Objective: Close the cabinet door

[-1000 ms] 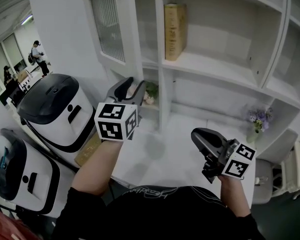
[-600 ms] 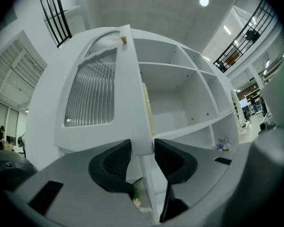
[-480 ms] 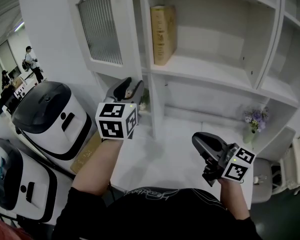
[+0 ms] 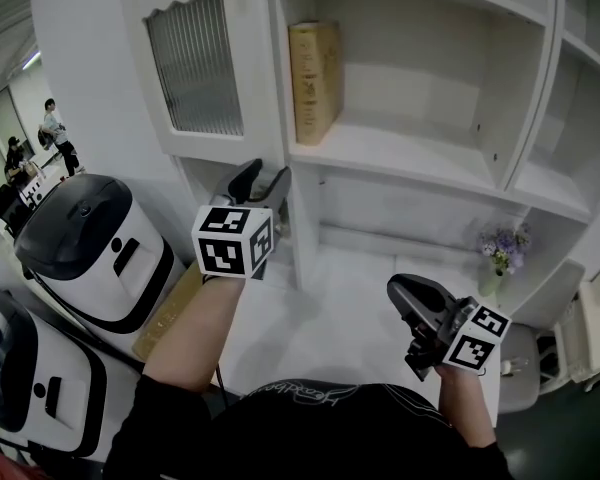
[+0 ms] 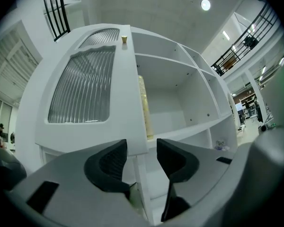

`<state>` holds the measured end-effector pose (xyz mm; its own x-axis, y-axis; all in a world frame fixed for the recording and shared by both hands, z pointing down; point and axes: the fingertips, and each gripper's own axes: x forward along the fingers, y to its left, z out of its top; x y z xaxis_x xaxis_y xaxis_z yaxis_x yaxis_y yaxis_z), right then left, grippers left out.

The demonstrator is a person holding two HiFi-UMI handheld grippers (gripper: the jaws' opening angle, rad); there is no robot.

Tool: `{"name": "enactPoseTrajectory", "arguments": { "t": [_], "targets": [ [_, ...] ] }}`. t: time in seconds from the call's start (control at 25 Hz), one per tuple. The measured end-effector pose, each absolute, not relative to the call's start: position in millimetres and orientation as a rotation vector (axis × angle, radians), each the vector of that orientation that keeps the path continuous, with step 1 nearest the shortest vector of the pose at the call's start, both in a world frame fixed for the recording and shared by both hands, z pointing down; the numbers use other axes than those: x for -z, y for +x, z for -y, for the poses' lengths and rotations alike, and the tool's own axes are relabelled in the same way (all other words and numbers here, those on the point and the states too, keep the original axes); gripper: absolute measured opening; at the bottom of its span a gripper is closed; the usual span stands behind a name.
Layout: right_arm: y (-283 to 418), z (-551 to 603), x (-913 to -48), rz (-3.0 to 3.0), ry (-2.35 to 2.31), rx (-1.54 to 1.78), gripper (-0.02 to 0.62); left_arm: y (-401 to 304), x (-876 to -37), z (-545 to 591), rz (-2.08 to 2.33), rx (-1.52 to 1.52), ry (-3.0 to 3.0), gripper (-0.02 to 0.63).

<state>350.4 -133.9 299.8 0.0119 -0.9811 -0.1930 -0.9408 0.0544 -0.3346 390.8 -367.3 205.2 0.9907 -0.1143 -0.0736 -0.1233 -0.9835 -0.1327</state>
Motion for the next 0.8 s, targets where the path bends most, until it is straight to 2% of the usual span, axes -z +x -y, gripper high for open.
{"name": "enactPoseTrajectory", "arguments": {
  "t": [0.8],
  "targets": [
    [360.9,122.6,-299.1,-1.922,-1.982,0.133,0.055,411.8,-203.7,373.8,-0.114,-0.083,-3.040,0.221]
  ]
}}
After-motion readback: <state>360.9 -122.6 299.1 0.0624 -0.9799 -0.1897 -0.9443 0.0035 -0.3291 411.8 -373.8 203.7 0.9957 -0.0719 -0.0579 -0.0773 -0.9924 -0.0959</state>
